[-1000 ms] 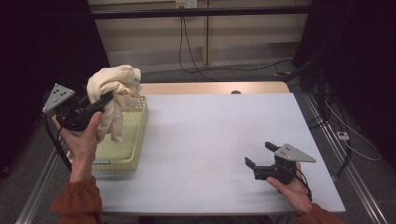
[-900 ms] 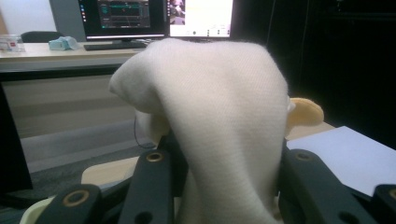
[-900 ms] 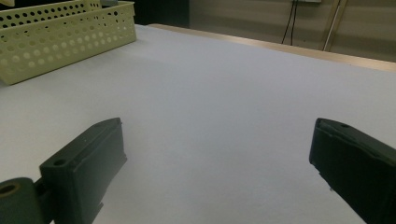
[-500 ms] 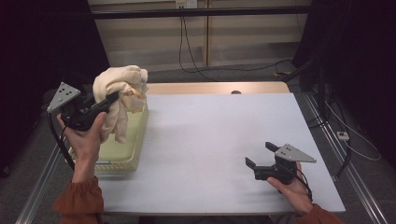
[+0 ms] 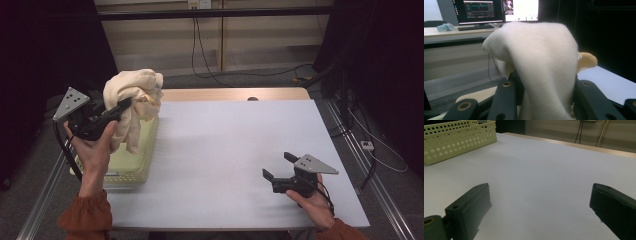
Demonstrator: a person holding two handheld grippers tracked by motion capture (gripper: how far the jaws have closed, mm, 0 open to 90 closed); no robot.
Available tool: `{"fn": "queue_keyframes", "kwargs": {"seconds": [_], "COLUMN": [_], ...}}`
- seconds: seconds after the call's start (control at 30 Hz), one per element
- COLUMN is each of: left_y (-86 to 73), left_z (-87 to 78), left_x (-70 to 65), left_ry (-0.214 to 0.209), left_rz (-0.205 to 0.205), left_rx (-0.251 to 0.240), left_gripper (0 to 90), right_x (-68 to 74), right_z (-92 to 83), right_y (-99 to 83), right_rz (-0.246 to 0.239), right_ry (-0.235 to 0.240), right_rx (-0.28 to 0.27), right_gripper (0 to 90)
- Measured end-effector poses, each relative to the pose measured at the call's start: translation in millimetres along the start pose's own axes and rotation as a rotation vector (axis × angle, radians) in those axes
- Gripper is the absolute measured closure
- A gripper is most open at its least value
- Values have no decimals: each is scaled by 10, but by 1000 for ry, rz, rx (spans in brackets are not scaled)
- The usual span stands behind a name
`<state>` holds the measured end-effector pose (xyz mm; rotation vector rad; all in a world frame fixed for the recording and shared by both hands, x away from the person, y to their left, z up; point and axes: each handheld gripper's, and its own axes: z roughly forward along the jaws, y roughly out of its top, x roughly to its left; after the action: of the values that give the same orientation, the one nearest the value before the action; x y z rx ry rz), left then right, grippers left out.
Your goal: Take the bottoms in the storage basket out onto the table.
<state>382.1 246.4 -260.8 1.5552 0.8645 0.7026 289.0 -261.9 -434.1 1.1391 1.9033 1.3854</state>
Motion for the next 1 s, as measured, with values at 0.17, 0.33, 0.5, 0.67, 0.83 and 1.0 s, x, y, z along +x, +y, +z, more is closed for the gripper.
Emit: {"fn": "queue_keyframes", "kwargs": {"seconds": [0.17,0.33,0.5,0.67,0.83,1.0], "left_y": [24,48,63,66,83,109], "left_z": [-2,-2,6,19,-5,-14], "left_x": [-57,-106,-154,-190,-235,-285], "left_ry": [-5,-16,-29,-34,-49,-59], "left_rz": [12,15,20,23,44,42], "left_rx": [6,1,-3,-2,-36,-37], "left_gripper": [661,661,661,661,661,661], "right_x": [-2,0,0,0,-1,0], "right_z": [-1,1,2,1,0,0], "right_y": [-1,-1,-2,-1,0,0], "right_rz": [2,0,2,3,-1,-1], "right_ry": [-1,-1,0,0,0,0], "right_rx": [0,0,2,1,-1,0], "right_gripper": [32,32,32,32,32,32]}}
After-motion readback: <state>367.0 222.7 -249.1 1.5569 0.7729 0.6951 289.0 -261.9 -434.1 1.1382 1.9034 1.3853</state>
